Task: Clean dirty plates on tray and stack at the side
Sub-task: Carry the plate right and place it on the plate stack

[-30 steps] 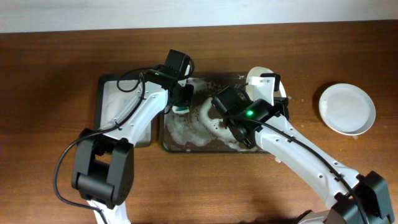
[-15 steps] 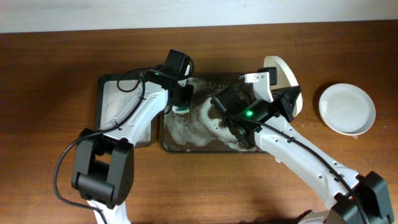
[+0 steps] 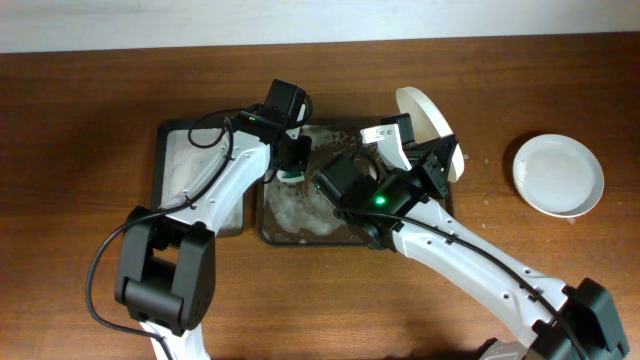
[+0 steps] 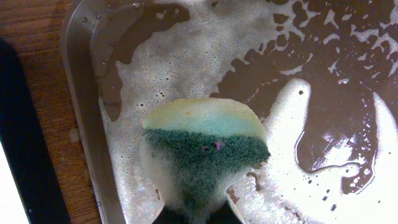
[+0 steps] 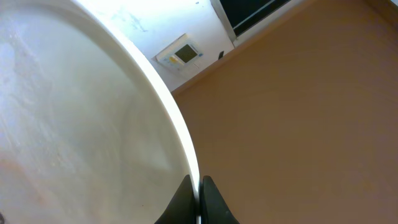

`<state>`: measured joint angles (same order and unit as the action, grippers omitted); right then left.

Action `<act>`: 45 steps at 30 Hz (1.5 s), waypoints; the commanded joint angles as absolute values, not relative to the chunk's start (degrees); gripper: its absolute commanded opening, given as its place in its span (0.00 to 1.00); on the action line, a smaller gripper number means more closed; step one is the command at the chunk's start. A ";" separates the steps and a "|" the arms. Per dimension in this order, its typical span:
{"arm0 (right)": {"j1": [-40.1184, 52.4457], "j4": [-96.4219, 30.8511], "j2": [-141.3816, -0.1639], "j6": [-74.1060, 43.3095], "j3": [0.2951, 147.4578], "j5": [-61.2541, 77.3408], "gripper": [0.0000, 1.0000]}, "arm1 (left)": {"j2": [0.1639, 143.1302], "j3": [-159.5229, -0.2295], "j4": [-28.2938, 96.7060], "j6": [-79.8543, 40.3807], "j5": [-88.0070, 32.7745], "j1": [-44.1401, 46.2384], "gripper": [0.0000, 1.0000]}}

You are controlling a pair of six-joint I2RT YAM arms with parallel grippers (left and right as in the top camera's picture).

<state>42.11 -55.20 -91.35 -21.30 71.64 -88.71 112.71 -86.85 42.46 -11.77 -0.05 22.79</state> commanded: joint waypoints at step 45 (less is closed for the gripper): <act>-22.02 -47.07 -88.05 -7.66 71.68 36.51 0.04 | 112.55 -87.42 42.54 -12.36 -0.69 22.44 0.00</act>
<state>-16.01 -47.44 -89.80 -11.35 71.64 21.23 112.71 -86.85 42.65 -11.79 -0.05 22.79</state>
